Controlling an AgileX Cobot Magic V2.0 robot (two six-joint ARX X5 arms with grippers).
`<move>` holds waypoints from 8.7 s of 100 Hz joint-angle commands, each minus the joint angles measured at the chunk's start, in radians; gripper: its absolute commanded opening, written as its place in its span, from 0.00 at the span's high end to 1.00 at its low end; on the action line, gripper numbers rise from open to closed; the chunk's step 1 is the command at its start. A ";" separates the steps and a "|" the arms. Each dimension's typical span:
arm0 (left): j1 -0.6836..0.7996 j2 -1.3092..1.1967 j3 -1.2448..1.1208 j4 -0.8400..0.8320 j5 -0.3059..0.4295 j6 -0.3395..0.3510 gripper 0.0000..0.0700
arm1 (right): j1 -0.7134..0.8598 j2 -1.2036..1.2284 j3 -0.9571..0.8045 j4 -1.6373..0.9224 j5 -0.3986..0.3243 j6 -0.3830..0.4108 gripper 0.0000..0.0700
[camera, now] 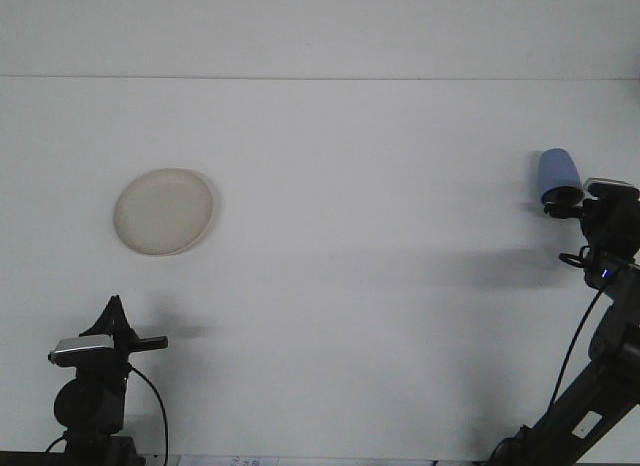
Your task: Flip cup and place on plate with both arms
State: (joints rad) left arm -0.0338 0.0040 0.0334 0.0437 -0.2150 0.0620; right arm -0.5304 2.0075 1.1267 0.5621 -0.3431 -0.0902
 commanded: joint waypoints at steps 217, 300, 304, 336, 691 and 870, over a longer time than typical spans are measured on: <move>0.001 -0.001 -0.019 0.010 -0.005 0.005 0.98 | 0.916 -0.790 0.127 -1.666 0.214 0.204 1.00; 0.001 -0.001 -0.019 0.010 -0.005 0.005 0.98 | 1.323 -0.290 0.410 -1.915 0.346 0.191 1.00; 0.001 -0.001 -0.019 0.010 -0.005 0.005 0.98 | 1.326 -0.274 0.420 -1.921 0.345 0.188 1.00; 0.001 -0.001 -0.019 0.010 -0.005 0.005 0.98 | 1.346 -0.219 0.427 -1.910 0.351 0.172 1.00; 0.001 0.272 0.465 -0.148 0.232 -0.356 0.84 | 1.357 -1.811 -0.321 -1.377 0.759 0.245 0.27; -0.793 1.766 1.401 -0.745 0.494 0.019 0.22 | 1.357 -1.811 -0.321 -1.401 0.763 0.244 0.27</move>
State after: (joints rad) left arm -0.8127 1.7470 1.4094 -0.7067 0.2829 0.0616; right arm 0.8173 0.1921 0.7956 -0.8474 0.4191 0.1539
